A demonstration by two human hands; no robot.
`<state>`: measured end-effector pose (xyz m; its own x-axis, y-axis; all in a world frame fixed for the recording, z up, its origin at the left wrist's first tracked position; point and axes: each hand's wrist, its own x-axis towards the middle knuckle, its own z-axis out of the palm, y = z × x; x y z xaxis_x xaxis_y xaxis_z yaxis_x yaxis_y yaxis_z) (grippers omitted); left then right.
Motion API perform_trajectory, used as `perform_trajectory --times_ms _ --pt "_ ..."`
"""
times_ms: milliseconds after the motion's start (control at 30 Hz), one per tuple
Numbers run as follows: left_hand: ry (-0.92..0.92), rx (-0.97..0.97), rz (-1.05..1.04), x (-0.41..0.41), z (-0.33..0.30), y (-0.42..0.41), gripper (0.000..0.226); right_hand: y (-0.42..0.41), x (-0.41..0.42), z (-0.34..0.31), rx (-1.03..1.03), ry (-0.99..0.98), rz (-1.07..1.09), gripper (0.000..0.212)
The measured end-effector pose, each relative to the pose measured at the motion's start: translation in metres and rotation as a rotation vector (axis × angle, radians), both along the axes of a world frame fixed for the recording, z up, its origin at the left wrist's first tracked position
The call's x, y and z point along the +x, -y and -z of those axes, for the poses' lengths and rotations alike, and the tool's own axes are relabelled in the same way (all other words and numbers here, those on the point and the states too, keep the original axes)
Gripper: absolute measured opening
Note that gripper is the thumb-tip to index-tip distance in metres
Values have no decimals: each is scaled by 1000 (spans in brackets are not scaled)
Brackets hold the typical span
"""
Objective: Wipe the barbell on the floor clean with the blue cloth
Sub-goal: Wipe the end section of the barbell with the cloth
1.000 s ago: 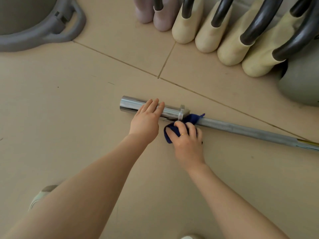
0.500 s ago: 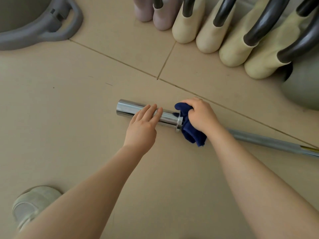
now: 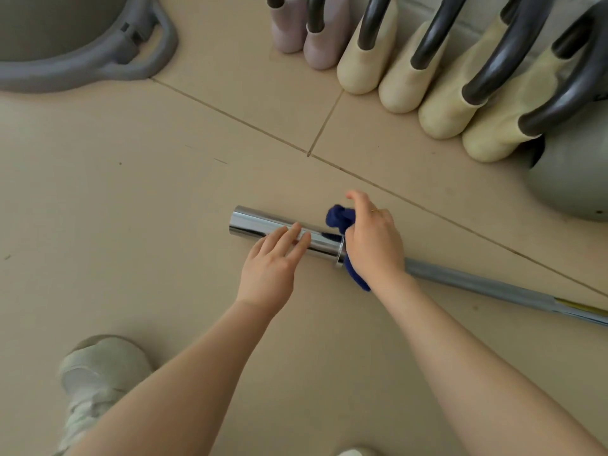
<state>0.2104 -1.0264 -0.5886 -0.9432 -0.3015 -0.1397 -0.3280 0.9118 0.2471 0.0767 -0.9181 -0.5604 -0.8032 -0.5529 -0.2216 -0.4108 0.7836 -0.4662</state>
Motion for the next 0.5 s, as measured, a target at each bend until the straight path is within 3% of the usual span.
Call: perform_trajectory --times_ms 100,267,367,500 --pt "96 124 34 -3 -19 17 59 21 27 -9 -188 -31 95 28" --pt "119 45 -139 -3 -34 73 54 60 64 7 187 -284 -210 27" --pt "255 43 -124 -6 -26 91 43 64 65 10 136 -405 -352 41" --pt "323 66 -109 -15 -21 101 29 53 33 6 250 -226 -213 32"
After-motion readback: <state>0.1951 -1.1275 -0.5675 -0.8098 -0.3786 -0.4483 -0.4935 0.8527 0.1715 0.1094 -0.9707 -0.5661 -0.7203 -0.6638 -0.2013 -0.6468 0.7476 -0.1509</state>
